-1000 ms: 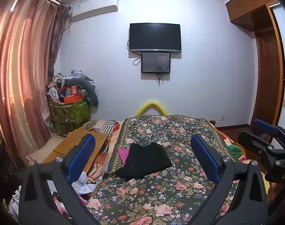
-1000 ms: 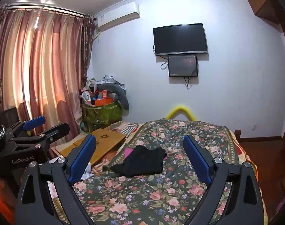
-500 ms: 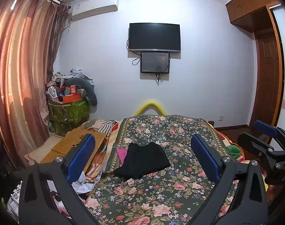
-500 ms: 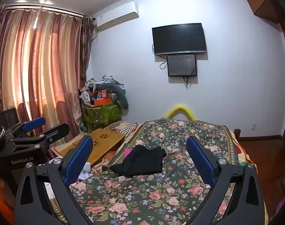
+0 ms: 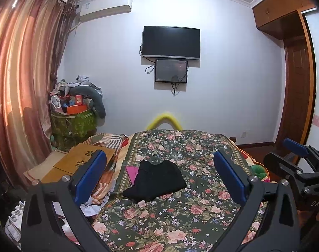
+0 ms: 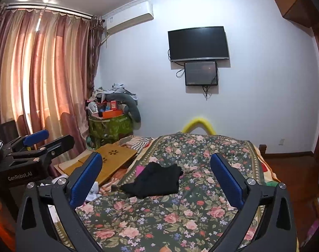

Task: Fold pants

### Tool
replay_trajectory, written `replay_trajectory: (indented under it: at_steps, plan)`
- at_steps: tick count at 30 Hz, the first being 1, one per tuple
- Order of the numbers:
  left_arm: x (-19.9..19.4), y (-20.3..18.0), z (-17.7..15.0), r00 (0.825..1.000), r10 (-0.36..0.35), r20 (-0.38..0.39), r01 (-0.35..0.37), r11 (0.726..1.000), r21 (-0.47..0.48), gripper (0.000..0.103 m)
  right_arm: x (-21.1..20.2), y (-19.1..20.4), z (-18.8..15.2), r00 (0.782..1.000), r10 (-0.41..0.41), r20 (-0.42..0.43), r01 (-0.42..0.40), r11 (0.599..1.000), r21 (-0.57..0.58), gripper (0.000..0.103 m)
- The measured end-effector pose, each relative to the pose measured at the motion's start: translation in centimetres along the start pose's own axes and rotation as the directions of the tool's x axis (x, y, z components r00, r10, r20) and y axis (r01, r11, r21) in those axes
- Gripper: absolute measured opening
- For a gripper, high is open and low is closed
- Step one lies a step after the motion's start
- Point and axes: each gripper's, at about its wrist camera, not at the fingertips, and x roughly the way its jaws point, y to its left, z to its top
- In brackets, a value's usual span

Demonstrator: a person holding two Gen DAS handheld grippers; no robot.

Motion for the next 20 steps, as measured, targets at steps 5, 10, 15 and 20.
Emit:
replay_trajectory:
  at_steps: [5, 10, 15, 20]
  plan:
    - [-0.1, -0.33, 0.01, 1.0, -0.014, -0.003, 0.014, 1.0, 0.011, 0.103, -0.08, -0.08, 0.03, 1.0, -0.005, 0.0, 0.005, 1.0, 0.006, 0.102]
    - [-0.31, -0.53, -0.02, 1.0, -0.029, -0.002, 0.029, 1.0, 0.013, 0.103, -0.26, -0.08, 0.19, 1.0, -0.007, 0.003, 0.007, 1.0, 0.01, 0.102]
    - [-0.28, -0.69, 0.03, 0.999, -0.039, -0.007, 0.039, 0.999, 0.012, 0.103, -0.3, -0.14, 0.27, 1.0, -0.008, 0.006, 0.008, 1.0, 0.015, 0.102]
    - [-0.08, -0.75, -0.03, 0.999, -0.04, -0.011, 0.041, 0.999, 0.022, 0.103, 0.07, -0.18, 0.33, 1.0, -0.011, 0.0, 0.011, 1.0, 0.017, 0.102]
